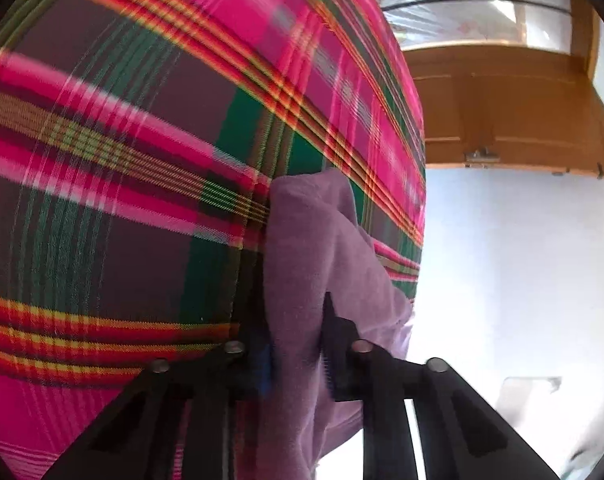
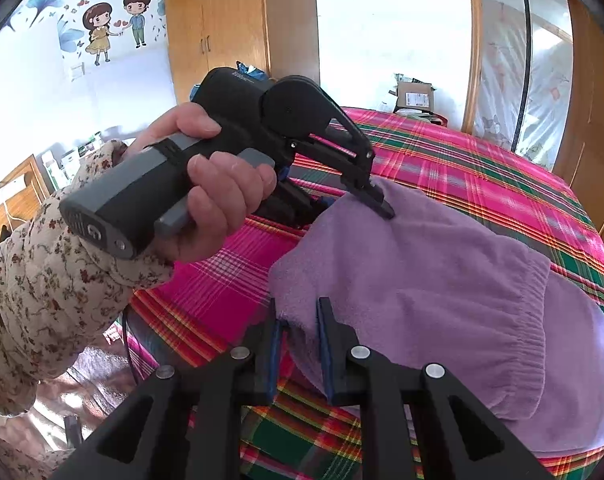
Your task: Fold clothes
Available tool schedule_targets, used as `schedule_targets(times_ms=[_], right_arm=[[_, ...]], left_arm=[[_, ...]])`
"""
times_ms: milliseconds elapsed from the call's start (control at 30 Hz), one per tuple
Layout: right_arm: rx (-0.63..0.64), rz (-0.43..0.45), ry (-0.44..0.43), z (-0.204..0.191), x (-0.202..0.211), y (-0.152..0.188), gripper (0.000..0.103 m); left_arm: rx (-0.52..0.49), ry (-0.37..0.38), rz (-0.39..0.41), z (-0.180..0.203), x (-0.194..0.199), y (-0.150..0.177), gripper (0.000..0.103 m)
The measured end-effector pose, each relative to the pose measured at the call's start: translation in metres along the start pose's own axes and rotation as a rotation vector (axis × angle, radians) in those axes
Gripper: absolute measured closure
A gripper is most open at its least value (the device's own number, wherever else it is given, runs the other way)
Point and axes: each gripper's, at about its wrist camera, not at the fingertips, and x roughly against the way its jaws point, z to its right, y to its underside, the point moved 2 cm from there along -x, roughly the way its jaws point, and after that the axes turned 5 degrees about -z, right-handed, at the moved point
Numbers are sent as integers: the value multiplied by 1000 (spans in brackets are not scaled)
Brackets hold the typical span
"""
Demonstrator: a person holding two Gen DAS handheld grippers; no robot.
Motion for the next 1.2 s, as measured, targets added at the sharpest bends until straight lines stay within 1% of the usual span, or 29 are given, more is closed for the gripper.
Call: schedule_targets(times_ms=[200, 433, 467, 500, 667, 833, 1200], right_arm=[[7, -21, -3, 0, -10, -3, 86], [38, -32, 5, -3, -22, -9, 86], [45, -36, 8, -4, -25, -10, 86], [51, -36, 12, -5, -26, -11, 86], [74, -24, -5, -11, -30, -19, 86], [108, -19, -37, -20, -34, -25, 86], [158, -52, -80, -39, -47, -33, 86]], left_arm=[[-13, 1, 1, 3, 0, -3, 92], [-44, 2, 26, 6, 5, 1, 93], [-43, 10, 28, -7, 23, 12, 93], [-42, 15, 29, -9, 26, 13, 93], [-52, 15, 61, -10, 42, 13, 93], [-41, 10, 86, -10, 52, 15, 93], [-35, -11, 110, -25, 79, 14, 93]])
